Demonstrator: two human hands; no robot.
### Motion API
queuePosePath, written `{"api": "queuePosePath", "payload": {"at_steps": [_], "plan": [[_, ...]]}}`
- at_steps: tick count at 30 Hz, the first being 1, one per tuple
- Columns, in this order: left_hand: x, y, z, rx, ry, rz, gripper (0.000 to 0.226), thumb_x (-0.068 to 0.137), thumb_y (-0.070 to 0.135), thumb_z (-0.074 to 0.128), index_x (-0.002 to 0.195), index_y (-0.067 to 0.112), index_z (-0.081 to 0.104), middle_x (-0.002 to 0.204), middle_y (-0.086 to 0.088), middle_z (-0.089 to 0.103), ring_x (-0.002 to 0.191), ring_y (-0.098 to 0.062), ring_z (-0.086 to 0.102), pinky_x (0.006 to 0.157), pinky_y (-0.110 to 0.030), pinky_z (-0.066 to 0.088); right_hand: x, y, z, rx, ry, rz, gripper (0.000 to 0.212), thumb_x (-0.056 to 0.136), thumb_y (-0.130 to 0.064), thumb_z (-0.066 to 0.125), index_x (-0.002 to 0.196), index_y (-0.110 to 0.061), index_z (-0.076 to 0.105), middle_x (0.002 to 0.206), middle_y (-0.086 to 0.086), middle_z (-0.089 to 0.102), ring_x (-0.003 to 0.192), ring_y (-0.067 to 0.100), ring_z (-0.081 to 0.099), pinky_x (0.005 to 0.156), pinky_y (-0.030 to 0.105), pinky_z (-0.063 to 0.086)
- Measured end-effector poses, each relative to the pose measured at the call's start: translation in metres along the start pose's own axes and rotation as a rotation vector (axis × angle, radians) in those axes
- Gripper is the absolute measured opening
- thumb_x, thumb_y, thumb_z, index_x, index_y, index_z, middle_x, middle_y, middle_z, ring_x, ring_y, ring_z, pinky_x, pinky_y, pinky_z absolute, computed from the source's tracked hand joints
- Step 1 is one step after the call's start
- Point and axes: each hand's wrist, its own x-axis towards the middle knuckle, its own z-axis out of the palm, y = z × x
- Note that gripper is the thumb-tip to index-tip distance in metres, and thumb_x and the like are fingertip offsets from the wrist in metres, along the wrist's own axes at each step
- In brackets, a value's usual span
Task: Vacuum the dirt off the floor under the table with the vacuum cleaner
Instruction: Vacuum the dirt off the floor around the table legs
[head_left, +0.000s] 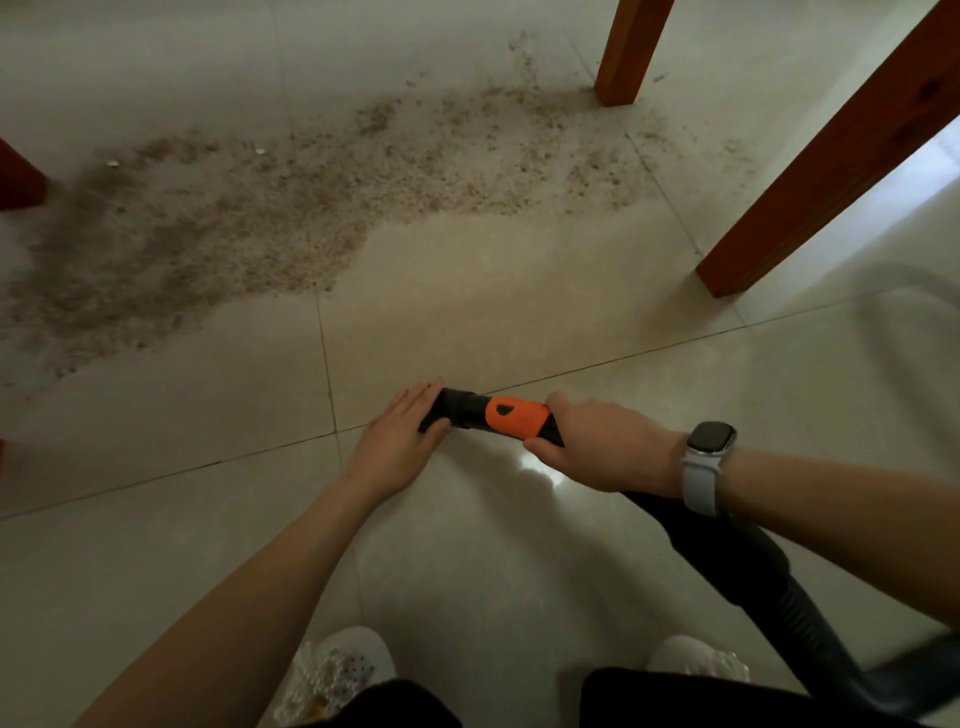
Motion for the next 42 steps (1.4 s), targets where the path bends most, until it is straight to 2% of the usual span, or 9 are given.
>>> {"api": "queuePosePath", "payload": {"at_steps": [8,10,13,18,25,28,33,39,42], "plan": [[-0.011,-0.04,-0.01,-0.105,0.088,-0.225,0.053,0.103,0.033,0.03,0.151,0.015,0.019,0.158,-0.006,0.018,0.146,-0.021,0.015,0.117,-0.032,0.011,0.036,-0.004,-0.025,0.072,0.195,0.04,0.038,0.097,-0.042,0.043,0.115,-0.009,0.047,0.09,0.006,0.059,0.078,0.028,0.059,0.058,0.03,0.034],[-0.019,-0.056,-0.011,-0.132,0.111,-0.294,0.053,0.102,0.033,0.031,0.15,0.013,0.02,0.157,-0.009,0.022,0.144,-0.025,0.02,0.118,-0.034,0.015,0.046,-0.006,-0.029,0.069,0.214,0.064,0.036,0.097,-0.041,0.044,0.114,-0.009,0.045,0.079,0.003,0.053,0.064,0.021,0.052,0.051,0.029,0.031],[-0.031,-0.077,-0.012,-0.042,0.064,-0.358,0.057,0.101,0.034,0.035,0.151,0.011,0.018,0.156,-0.012,0.021,0.144,-0.029,0.019,0.116,-0.04,0.02,0.046,-0.012,-0.021,0.076,0.176,0.039,0.029,0.097,-0.04,0.043,0.105,-0.013,0.041,0.068,-0.004,0.042,0.052,0.011,0.041,0.045,0.024,0.027],[-0.051,-0.084,0.001,0.194,-0.179,-0.404,0.068,0.097,0.047,0.04,0.152,0.027,0.004,0.16,-0.005,-0.003,0.146,-0.029,-0.002,0.116,-0.046,0.016,0.021,-0.011,-0.02,0.075,-0.073,0.012,0.027,0.094,-0.043,0.047,0.098,-0.018,0.038,0.072,-0.002,0.053,0.038,0.008,0.052,0.036,0.018,0.037],[-0.051,-0.076,0.007,0.264,-0.189,-0.433,0.071,0.095,0.051,0.042,0.152,0.029,0.004,0.16,-0.004,-0.01,0.146,-0.031,-0.008,0.115,-0.049,0.014,-0.008,-0.003,-0.019,-0.216,-0.048,0.02,0.035,0.094,-0.05,0.043,0.107,-0.018,0.041,0.068,-0.007,0.043,0.063,0.018,0.052,0.061,0.03,0.043],[-0.047,-0.069,0.01,0.244,-0.185,-0.448,0.073,0.094,0.05,0.043,0.152,0.025,0.006,0.16,-0.006,-0.009,0.146,-0.033,-0.005,0.114,-0.049,0.017,-0.01,0.006,-0.024,-0.143,0.056,0.096,0.031,0.094,-0.047,0.045,0.104,-0.018,0.039,0.067,-0.007,0.041,0.055,0.012,0.046,0.055,0.028,0.036],[-0.042,-0.061,0.009,0.257,-0.221,-0.432,0.07,0.096,0.049,0.041,0.152,0.026,0.006,0.16,-0.005,-0.009,0.146,-0.031,-0.006,0.115,-0.048,0.016,-0.018,-0.009,-0.005,-0.092,-0.1,-0.043,0.031,0.094,-0.047,0.045,0.106,-0.019,0.04,0.068,-0.007,0.044,0.053,0.013,0.048,0.046,0.024,0.033],[-0.041,-0.049,0.016,0.258,-0.256,-0.386,0.072,0.095,0.049,0.044,0.151,0.029,0.004,0.159,-0.003,-0.011,0.146,-0.032,-0.006,0.114,-0.049,0.018,0.0,0.006,-0.018,-0.052,0.161,0.107,0.037,0.096,-0.042,0.044,0.116,-0.011,0.044,0.095,0.008,0.061,0.074,0.025,0.053,0.06,0.029,0.032],[-0.04,-0.046,0.017,0.281,-0.257,-0.368,0.077,0.093,0.048,0.048,0.151,0.03,0.0,0.159,-0.003,-0.013,0.146,-0.031,-0.008,0.115,-0.049,0.017,0.0,-0.003,-0.003,-0.056,0.122,0.068,0.039,0.096,-0.041,0.045,0.12,-0.011,0.043,0.102,0.009,0.062,0.085,0.029,0.059,0.065,0.028,0.034]]}}
